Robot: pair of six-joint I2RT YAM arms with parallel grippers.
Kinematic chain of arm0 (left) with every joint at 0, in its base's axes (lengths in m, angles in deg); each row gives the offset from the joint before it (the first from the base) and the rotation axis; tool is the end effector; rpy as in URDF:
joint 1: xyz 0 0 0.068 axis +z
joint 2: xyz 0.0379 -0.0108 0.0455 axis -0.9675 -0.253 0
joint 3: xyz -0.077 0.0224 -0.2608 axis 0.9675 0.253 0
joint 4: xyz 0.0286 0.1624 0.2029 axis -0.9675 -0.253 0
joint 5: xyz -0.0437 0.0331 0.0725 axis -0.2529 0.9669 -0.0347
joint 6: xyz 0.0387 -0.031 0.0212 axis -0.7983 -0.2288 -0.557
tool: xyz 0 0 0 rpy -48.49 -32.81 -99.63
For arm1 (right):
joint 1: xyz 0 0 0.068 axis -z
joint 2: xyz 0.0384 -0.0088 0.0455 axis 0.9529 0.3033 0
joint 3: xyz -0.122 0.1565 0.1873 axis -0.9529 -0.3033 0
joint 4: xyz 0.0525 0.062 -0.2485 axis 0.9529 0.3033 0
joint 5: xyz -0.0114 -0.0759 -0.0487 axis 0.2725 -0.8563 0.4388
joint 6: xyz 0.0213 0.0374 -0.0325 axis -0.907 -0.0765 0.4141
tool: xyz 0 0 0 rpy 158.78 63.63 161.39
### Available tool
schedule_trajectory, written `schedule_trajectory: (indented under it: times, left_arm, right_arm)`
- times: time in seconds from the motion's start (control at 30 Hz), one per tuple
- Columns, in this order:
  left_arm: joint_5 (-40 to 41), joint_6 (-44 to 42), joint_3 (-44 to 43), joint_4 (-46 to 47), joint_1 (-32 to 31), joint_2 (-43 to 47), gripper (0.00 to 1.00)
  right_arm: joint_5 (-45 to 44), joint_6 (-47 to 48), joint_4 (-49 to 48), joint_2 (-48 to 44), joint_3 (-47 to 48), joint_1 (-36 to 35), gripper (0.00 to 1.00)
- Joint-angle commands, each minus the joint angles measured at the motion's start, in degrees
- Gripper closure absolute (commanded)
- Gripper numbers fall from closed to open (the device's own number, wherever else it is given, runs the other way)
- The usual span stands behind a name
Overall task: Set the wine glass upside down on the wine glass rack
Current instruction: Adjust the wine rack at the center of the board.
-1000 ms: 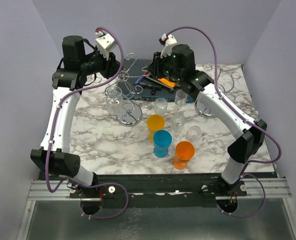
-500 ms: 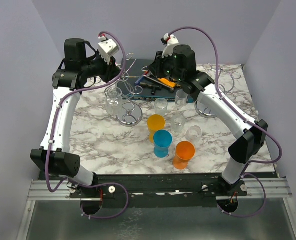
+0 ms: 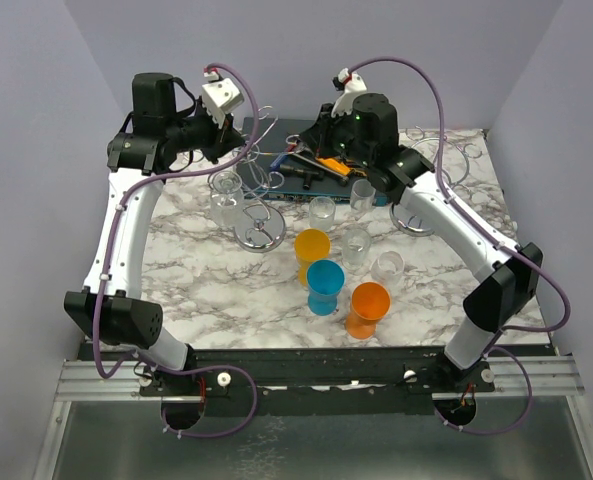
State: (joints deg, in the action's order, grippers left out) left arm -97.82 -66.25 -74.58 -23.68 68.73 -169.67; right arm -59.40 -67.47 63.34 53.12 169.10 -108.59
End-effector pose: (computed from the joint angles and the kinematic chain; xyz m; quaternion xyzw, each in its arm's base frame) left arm 0.3141 -0.0603 0.4635 0.4144 0.7047 -0.2073 0.5374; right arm 0.3277 0.2428 0.4234 -0.1500 0.7587 0.3004 0.5583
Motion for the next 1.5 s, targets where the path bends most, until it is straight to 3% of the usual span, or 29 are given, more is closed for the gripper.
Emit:
schedule_trajectory:
  times: [0.0,0.5,0.97,1.03,1.13,1.23,1.47]
  left_arm:
    - [5.1,-3.42,-1.35,1.14,-0.16,-1.75,1.0]
    - [10.01,-4.0,-2.4,4.69,-2.54,-2.65,1.0]
    - [11.61,-3.59,-1.69,5.51,-4.11,-1.76,1.0]
    - [11.62,-3.56,-1.03,5.53,-4.24,-1.16,1.0]
    - [11.88,-3.59,0.08,5.53,-4.29,-0.15,1.0]
    - [12.56,-2.97,0.92,5.76,-4.29,0.74,0.92]
    - [12.78,-0.97,2.83,6.01,-4.29,3.62,0.68]
  right_arm:
    - [7.16,-2.42,2.78,-2.6,-2.24,-2.14,0.96]
    - [11.69,-7.46,4.6,-7.05,-11.67,-5.15,1.0]
    - [12.08,-8.19,5.93,-7.95,-12.03,-6.68,0.98]
    - [10.9,-7.8,6.71,-8.16,-11.37,-6.67,0.91]
    - [8.85,-6.67,8.47,-8.71,-9.94,-6.66,0.71]
    - [6.67,-4.81,10.33,-9.33,-7.84,-6.61,0.53]
    - [2.64,-1.6,14.82,-10.24,-1.62,-6.46,0.39]
